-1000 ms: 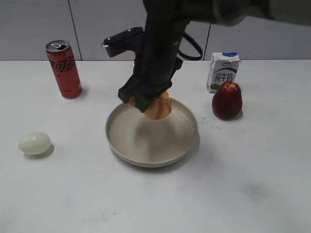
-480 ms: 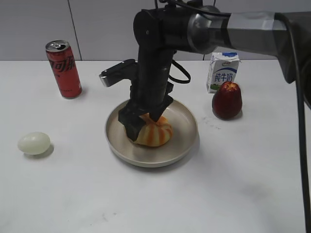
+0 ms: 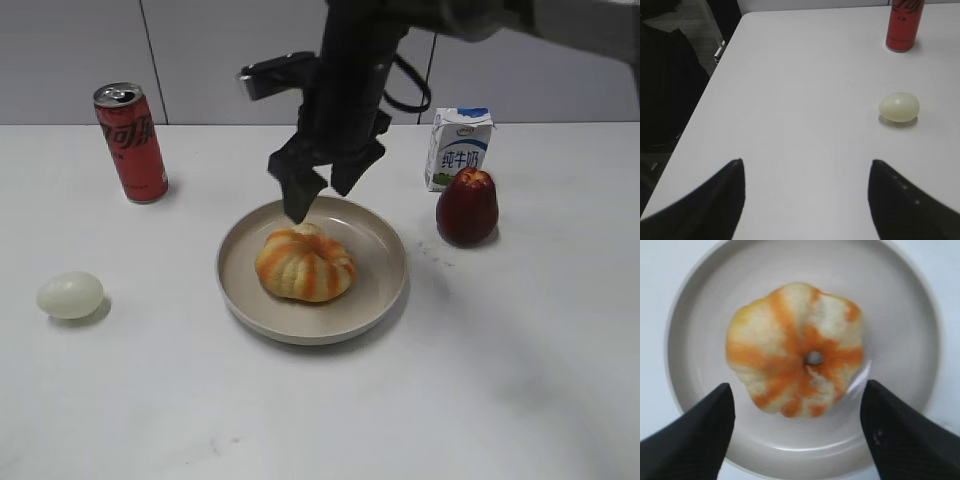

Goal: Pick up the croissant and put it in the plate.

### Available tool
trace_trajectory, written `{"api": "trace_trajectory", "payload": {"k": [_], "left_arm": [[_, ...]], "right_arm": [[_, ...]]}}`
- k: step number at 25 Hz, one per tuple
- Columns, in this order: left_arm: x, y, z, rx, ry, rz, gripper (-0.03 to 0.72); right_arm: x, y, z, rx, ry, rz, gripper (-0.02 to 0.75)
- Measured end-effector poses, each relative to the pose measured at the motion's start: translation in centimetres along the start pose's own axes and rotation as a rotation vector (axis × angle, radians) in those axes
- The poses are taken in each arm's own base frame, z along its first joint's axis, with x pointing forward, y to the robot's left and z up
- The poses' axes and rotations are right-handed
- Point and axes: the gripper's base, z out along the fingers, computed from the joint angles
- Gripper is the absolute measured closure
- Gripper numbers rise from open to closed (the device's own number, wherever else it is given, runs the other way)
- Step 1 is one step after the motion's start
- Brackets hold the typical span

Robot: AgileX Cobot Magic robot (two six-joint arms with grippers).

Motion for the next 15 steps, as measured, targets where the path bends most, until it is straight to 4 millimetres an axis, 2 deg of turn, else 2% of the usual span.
{"api": "trace_trajectory", "payload": {"k": [3, 7, 11, 15], "left_arm": [[0.0, 0.0, 0.0, 0.0, 0.0, 0.0, 0.105], [0.0, 0.0, 0.0, 0.0, 0.0, 0.0, 0.105], [0.0, 0.0, 0.0, 0.0, 0.0, 0.0, 0.105], [0.0, 0.0, 0.0, 0.0, 0.0, 0.0, 0.105]], "right_arm": [[0.5, -3.4, -3.7, 0.027, -0.071, 0.096, 0.161], [2.3, -8.3, -10.3, 0.092, -0.196, 0.222, 0.165], [6.3, -12.8, -16.2, 0.186, -0.28, 0.369, 0.165], [11.6, -16.3, -19.3, 0.245, -0.284, 0.527, 0.165]]}}
